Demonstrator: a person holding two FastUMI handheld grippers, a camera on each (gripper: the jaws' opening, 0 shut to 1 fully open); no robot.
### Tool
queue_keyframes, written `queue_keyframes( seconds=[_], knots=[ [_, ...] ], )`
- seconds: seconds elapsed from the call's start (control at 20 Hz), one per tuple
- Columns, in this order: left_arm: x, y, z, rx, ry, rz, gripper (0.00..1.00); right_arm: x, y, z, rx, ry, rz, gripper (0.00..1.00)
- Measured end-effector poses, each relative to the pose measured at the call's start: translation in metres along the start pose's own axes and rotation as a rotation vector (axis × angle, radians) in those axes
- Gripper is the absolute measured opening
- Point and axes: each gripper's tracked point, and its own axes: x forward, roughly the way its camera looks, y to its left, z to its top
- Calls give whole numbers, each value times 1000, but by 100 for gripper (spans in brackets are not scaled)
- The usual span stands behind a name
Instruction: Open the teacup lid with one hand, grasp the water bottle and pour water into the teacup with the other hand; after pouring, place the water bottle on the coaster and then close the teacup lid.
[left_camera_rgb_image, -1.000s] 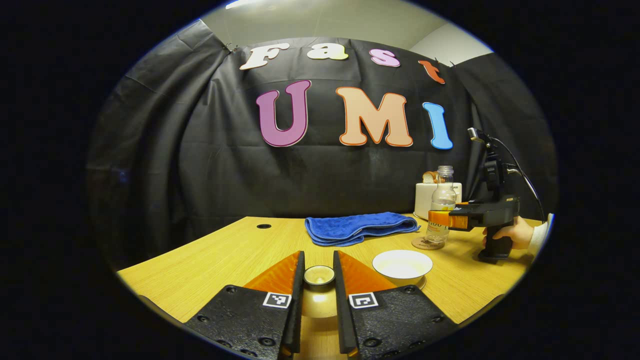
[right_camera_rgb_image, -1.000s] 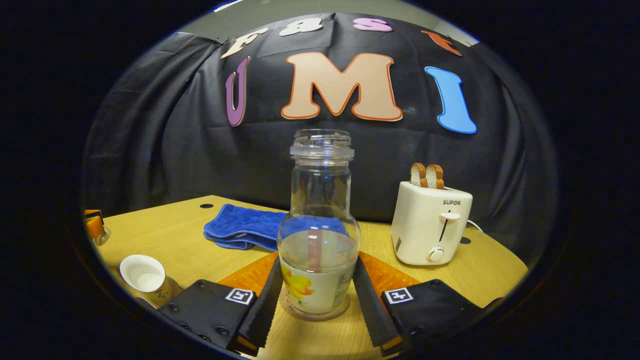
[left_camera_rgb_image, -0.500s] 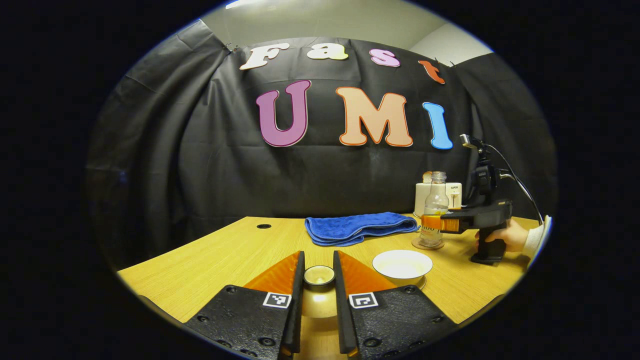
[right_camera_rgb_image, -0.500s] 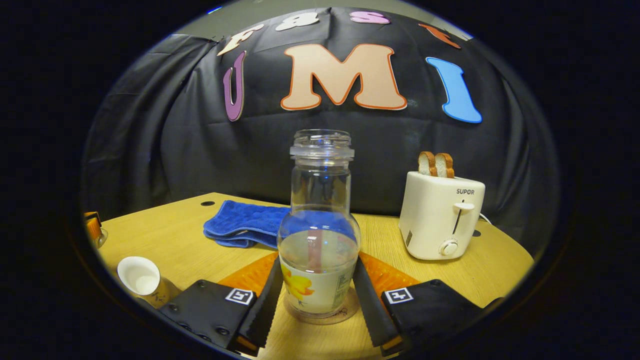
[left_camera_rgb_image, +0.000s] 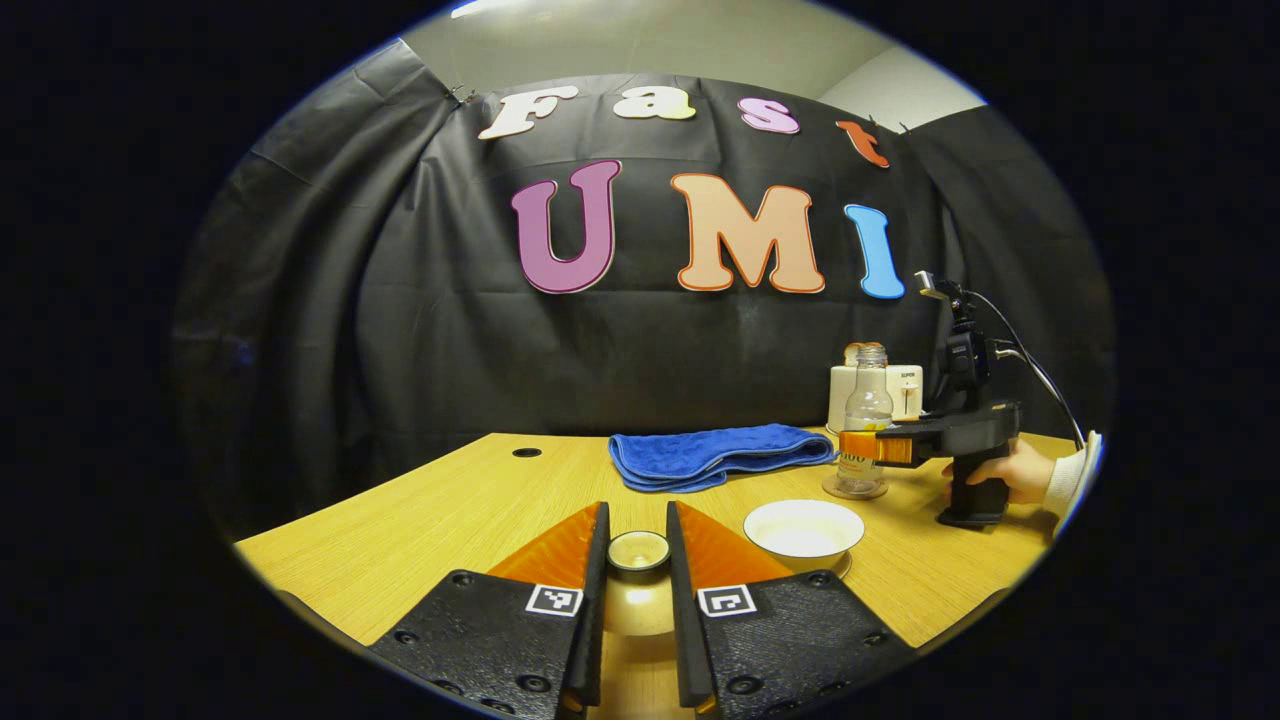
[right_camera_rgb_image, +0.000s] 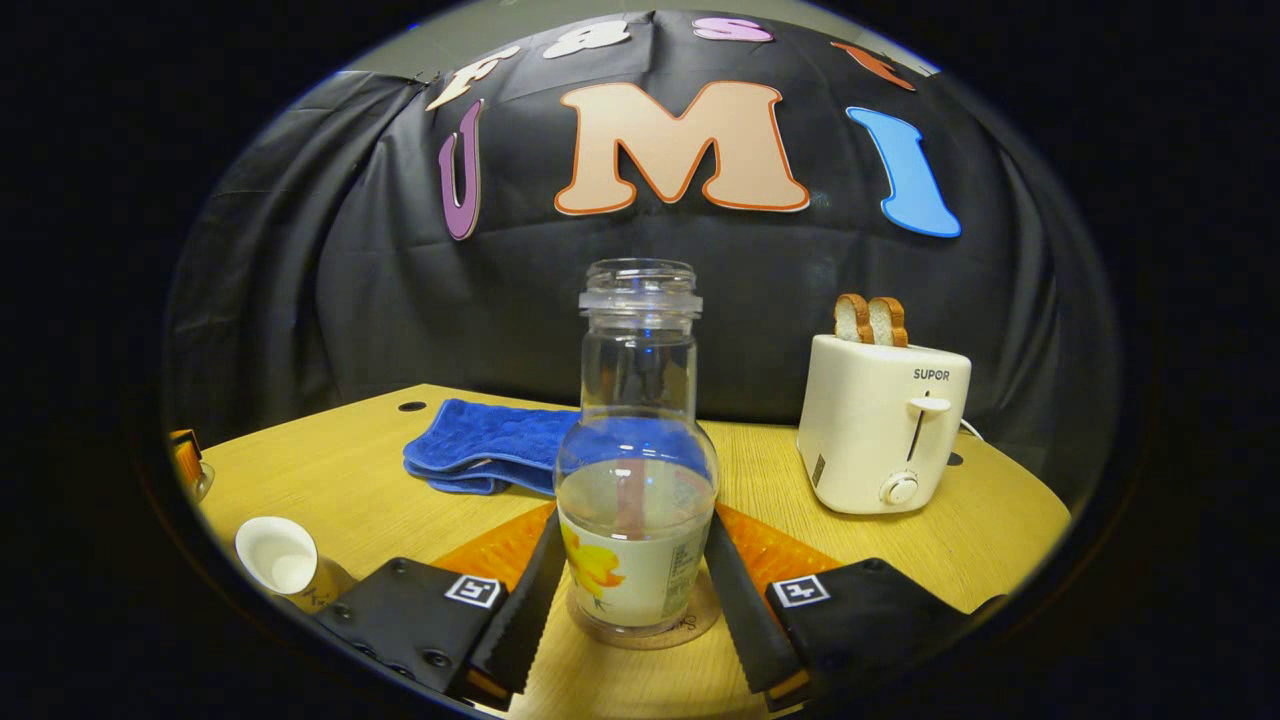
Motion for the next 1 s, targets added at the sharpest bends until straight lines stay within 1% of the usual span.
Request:
queue_keyframes(
  seconds=[0.05, 0.15, 0.2, 0.25, 0.55, 0.6, 0.65, 0.75, 0.8, 1.0],
  knots=[
    [0, 0, 0, 0, 0, 0, 27, -2, 1, 1, 1, -3, 5, 82],
    [0, 0, 0, 0, 0, 0, 27, -4, 0, 3, -1, -19, 7, 91],
    [0, 0, 0, 0, 0, 0, 27, -6, 0, 4, -3, -24, 7, 91],
    [0, 0, 0, 0, 0, 0, 27, -9, -1, 3, -2, -26, 8, 87],
    [1, -1, -1, -2, 4, -1, 27, -37, -8, 3, 32, -59, 9, 87],
    [2, -2, -1, -3, 4, -6, 27, -44, -10, 4, 34, -70, 7, 91],
    [2, -5, -1, -3, 4, -11, 27, -52, -10, 5, 34, -85, 7, 87],
    [6, -11, -1, -3, 4, -25, 27, -69, -12, 7, 33, -121, 3, 87],
    [8, -15, 0, -2, 4, -34, 27, -78, -15, 9, 34, -135, -1, 82],
    [19, -32, -1, -3, 6, -86, 27, -108, -20, 10, 41, -184, -10, 87]
  ],
)
